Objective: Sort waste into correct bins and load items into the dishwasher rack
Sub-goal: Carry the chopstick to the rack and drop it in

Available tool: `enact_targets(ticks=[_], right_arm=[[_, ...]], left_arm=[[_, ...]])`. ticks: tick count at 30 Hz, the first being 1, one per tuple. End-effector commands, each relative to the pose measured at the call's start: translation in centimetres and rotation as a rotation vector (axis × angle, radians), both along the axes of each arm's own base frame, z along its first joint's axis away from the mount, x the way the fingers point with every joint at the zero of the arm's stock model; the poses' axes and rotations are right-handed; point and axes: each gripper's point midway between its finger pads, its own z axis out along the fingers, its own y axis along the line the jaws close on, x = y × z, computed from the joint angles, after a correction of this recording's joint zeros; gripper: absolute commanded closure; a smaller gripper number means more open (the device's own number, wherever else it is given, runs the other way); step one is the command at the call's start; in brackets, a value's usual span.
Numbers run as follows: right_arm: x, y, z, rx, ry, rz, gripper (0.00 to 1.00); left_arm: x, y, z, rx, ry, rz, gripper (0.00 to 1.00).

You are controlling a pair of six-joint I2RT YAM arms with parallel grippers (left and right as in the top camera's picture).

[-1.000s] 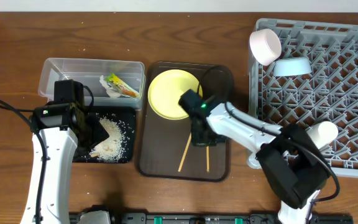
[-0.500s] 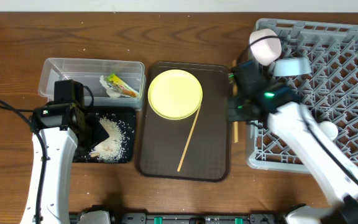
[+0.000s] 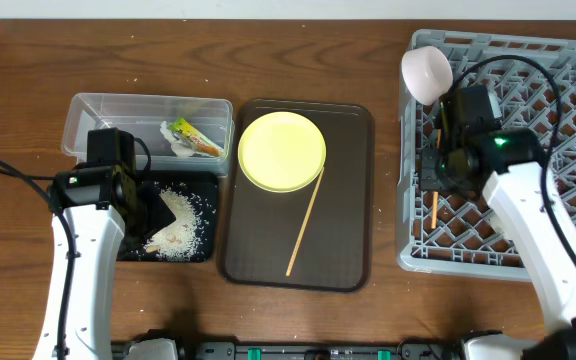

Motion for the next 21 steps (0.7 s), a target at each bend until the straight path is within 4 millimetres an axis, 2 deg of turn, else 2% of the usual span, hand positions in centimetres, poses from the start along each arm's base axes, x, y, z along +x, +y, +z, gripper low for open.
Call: enact_targets(ticks=[1, 5, 7, 8, 9, 10, 12, 15, 17, 21], right_arm=[[0.3, 0.0, -1.3, -0.014, 0.044, 0.029, 0.99], [0.4, 0.0, -2.2, -0.019, 0.071, 0.029, 0.98], [0.6, 0.0, -2.2, -0.018, 0.064, 0.028, 0.93], [0.7, 0.0, -2.0, -0.017, 0.056, 0.029, 0.86], [0.8, 0.0, -1.8, -0.015, 0.044, 0.029, 0.74], [1.0, 0.1, -1.6, -0.013, 0.033, 0.028, 0.68], [1.4, 0.2, -0.9, -0.006, -0.003, 0.031, 0.64], [2.0, 0.9, 0.9, 0.015, -0.083, 0.047, 0.62], [2.4, 2.1, 2.5, 0.069, -0.15, 0.071, 0.63], [2.8, 5.9, 5.6, 0.224, -0.265, 0.167, 0.62]], left_arm=[[-0.2, 0.1, 0.0, 0.004, 0.0, 0.013, 0.37], [-0.2, 0.1, 0.0, 0.003, 0.0, 0.013, 0.37], [-0.2, 0.1, 0.0, 0.004, 0.0, 0.013, 0.37], [-0.2, 0.1, 0.0, 0.004, 0.0, 0.013, 0.37], [-0.2, 0.1, 0.0, 0.004, 0.0, 0.013, 0.37], [-0.2, 0.1, 0.0, 0.004, 0.0, 0.013, 0.37], [-0.2, 0.1, 0.0, 0.004, 0.0, 0.013, 0.37], [-0.2, 0.1, 0.0, 0.004, 0.0, 0.013, 0.37], [-0.2, 0.1, 0.0, 0.003, 0.0, 0.013, 0.37], [-0.2, 0.1, 0.0, 0.003, 0.0, 0.013, 0.37]])
